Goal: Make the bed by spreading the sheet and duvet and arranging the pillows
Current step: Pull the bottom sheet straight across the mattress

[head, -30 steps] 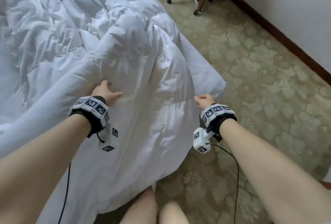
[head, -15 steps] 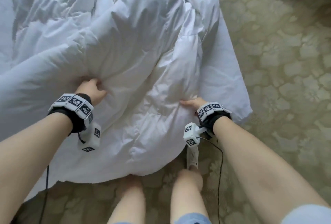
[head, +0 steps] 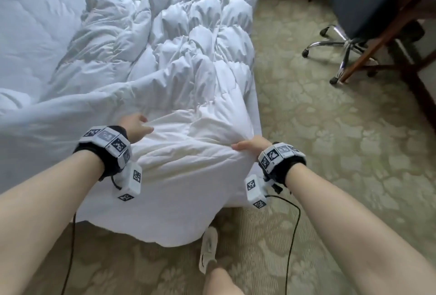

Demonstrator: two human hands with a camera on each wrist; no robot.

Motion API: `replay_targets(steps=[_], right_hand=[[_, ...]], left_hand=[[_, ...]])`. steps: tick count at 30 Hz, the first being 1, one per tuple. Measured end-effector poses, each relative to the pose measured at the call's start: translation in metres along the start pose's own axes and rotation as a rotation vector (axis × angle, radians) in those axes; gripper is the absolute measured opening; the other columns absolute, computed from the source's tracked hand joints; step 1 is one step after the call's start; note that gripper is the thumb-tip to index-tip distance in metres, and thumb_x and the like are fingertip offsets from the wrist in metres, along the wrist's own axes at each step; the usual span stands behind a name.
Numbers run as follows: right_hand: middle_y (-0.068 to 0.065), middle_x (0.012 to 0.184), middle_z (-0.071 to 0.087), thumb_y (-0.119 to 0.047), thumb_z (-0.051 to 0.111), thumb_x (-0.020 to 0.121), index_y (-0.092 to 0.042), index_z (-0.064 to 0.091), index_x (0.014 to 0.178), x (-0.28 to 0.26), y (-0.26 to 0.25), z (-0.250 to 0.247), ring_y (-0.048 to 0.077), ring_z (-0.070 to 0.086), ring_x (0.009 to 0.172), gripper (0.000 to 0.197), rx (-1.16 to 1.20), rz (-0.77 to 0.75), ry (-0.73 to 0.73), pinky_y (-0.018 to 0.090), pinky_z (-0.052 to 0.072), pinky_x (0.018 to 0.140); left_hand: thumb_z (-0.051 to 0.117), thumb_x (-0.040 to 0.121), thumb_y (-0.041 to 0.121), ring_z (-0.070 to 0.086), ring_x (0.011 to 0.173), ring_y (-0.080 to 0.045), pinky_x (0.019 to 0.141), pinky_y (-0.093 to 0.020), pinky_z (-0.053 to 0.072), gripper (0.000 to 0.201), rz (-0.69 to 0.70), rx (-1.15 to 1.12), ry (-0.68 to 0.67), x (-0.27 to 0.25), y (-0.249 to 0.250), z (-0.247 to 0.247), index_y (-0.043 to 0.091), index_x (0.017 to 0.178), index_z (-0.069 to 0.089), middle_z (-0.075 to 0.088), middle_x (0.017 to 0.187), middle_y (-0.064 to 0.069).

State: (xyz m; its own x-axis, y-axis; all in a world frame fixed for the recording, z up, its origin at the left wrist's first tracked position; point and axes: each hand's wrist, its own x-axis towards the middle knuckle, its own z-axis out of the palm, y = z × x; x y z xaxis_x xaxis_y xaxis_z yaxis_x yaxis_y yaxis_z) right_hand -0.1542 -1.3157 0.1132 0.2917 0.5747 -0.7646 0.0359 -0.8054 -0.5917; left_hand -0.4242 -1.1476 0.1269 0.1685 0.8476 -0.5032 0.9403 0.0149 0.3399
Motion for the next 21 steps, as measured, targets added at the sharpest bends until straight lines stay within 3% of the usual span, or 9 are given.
replay_targets(steps=[3, 5, 7, 10, 12, 14, 16, 18, 21], right_hand=[[0.003, 0.085, 0.063, -0.025, 0.078, 0.072, -0.003, 0.060, 0.111, -0.028, 0.013, -0.042, 0.017, 0.060, 0.073, 0.048, -0.108, -0.055, 0.070, 0.021, 0.047, 0.053], [0.011, 0.104, 0.067, -0.024, 0.081, 0.068, 0.002, 0.060, 0.116, -0.048, 0.022, -0.070, 0.026, 0.065, 0.093, 0.058, -0.108, -0.070, 0.142, 0.031, 0.055, 0.075], [0.011, 0.107, 0.064, -0.022, 0.080, 0.070, -0.001, 0.060, 0.113, -0.070, 0.033, -0.096, 0.028, 0.062, 0.097, 0.052, -0.129, -0.079, 0.208, 0.034, 0.050, 0.080], [0.011, 0.103, 0.060, -0.013, 0.075, 0.076, -0.002, 0.060, 0.115, -0.077, 0.064, -0.128, 0.022, 0.054, 0.090, 0.042, -0.149, -0.063, 0.328, 0.027, 0.041, 0.074], [0.012, 0.098, 0.061, -0.010, 0.069, 0.081, 0.003, 0.061, 0.113, -0.077, 0.083, -0.136, 0.019, 0.053, 0.084, 0.035, -0.171, -0.038, 0.385, 0.023, 0.045, 0.061], [0.007, 0.077, 0.058, -0.010, 0.066, 0.083, 0.005, 0.063, 0.101, -0.070, 0.094, -0.153, 0.019, 0.051, 0.065, 0.023, -0.182, -0.020, 0.368, 0.017, 0.042, 0.044], [0.005, 0.066, 0.051, -0.012, 0.065, 0.086, -0.003, 0.060, 0.081, -0.066, 0.085, -0.170, 0.015, 0.045, 0.054, 0.011, -0.118, -0.050, 0.359, 0.019, 0.037, 0.043], [0.006, 0.064, 0.047, -0.010, 0.058, 0.091, -0.010, 0.050, 0.069, -0.069, 0.066, -0.189, 0.015, 0.043, 0.054, 0.023, -0.037, -0.119, 0.347, 0.021, 0.037, 0.045], [0.008, 0.064, 0.045, -0.006, 0.050, 0.095, -0.011, 0.045, 0.067, -0.069, 0.030, -0.226, 0.014, 0.042, 0.055, 0.029, 0.047, -0.239, 0.276, 0.009, 0.035, 0.030]], left_hand=[[0.065, 0.084, 0.028, 0.056, 0.114, -0.035, 0.102, -0.040, 0.043, 0.047, 0.044, -0.065, 0.007, -0.033, 0.017, 0.015, 0.006, 0.124, 0.053, 0.057, 0.126, -0.021], [0.064, 0.085, 0.027, 0.056, 0.114, -0.035, 0.100, -0.038, 0.043, 0.046, 0.058, -0.095, 0.005, -0.060, 0.021, 0.033, 0.006, 0.125, 0.053, 0.056, 0.126, -0.020], [0.063, 0.086, 0.025, 0.055, 0.114, -0.033, 0.098, -0.034, 0.042, 0.044, 0.060, -0.130, 0.009, -0.084, 0.020, 0.054, 0.006, 0.125, 0.053, 0.056, 0.127, -0.018], [0.062, 0.087, 0.027, 0.054, 0.115, -0.031, 0.097, -0.031, 0.040, 0.043, 0.046, -0.125, 0.023, -0.114, 0.019, 0.070, 0.009, 0.124, 0.053, 0.058, 0.125, -0.014], [0.064, 0.086, 0.026, 0.054, 0.116, -0.031, 0.098, -0.032, 0.040, 0.044, 0.009, -0.147, 0.025, -0.124, 0.020, 0.071, 0.007, 0.124, 0.053, 0.058, 0.125, -0.017], [0.064, 0.086, 0.020, 0.053, 0.116, -0.033, 0.096, -0.033, 0.040, 0.043, 0.014, -0.184, 0.038, -0.134, 0.031, 0.066, 0.001, 0.124, 0.053, 0.057, 0.125, -0.021], [0.063, 0.087, 0.017, 0.054, 0.115, -0.035, 0.091, -0.031, 0.040, 0.034, 0.037, -0.188, 0.084, -0.136, 0.050, 0.058, 0.001, 0.116, 0.057, 0.059, 0.116, -0.021], [0.063, 0.086, 0.018, 0.055, 0.114, -0.034, 0.092, -0.030, 0.040, 0.032, 0.045, -0.177, 0.130, -0.135, 0.078, 0.051, 0.004, 0.115, 0.059, 0.061, 0.115, -0.020], [0.062, 0.086, 0.019, 0.057, 0.111, -0.033, 0.096, -0.035, 0.043, 0.043, 0.060, -0.196, 0.142, -0.118, 0.136, 0.051, 0.000, 0.124, 0.054, 0.060, 0.122, -0.022]])
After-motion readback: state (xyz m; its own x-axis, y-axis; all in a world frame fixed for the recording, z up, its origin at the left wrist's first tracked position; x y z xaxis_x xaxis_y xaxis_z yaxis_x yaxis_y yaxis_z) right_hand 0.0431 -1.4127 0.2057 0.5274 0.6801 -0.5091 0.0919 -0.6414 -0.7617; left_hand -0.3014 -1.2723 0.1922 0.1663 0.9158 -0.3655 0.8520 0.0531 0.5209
